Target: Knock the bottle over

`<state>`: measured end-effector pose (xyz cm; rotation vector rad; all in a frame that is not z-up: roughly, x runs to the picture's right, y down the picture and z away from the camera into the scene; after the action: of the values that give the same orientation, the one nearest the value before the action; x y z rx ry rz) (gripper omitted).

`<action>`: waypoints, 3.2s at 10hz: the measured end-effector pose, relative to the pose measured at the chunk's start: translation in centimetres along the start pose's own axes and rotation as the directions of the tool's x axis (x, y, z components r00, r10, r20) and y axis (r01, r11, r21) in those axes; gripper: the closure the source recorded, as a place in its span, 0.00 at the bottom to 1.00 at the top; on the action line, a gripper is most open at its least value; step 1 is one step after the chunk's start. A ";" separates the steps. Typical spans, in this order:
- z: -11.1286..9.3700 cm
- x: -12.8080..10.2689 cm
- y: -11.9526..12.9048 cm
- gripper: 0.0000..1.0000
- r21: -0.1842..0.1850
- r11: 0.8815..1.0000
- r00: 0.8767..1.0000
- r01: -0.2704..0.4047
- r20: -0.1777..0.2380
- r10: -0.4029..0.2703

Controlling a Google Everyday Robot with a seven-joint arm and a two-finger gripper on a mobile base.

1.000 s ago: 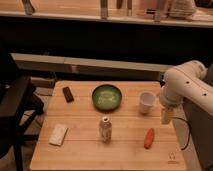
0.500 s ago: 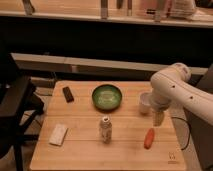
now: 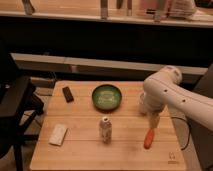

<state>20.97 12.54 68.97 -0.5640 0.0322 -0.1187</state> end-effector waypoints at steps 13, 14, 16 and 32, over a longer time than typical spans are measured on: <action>0.7 -4.0 0.7 0.20 0.003 0.996 0.996 0.084 0.010 -0.084; 0.7 -4.7 0.6 0.20 0.004 0.996 0.996 0.090 0.013 -0.090; 0.8 -4.6 0.9 0.20 0.004 0.996 0.996 0.088 0.012 -0.088; 0.8 -8.1 1.5 0.30 0.018 0.992 0.991 0.128 0.035 -0.129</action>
<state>13.10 15.21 68.81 -0.5524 -0.0404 -0.2342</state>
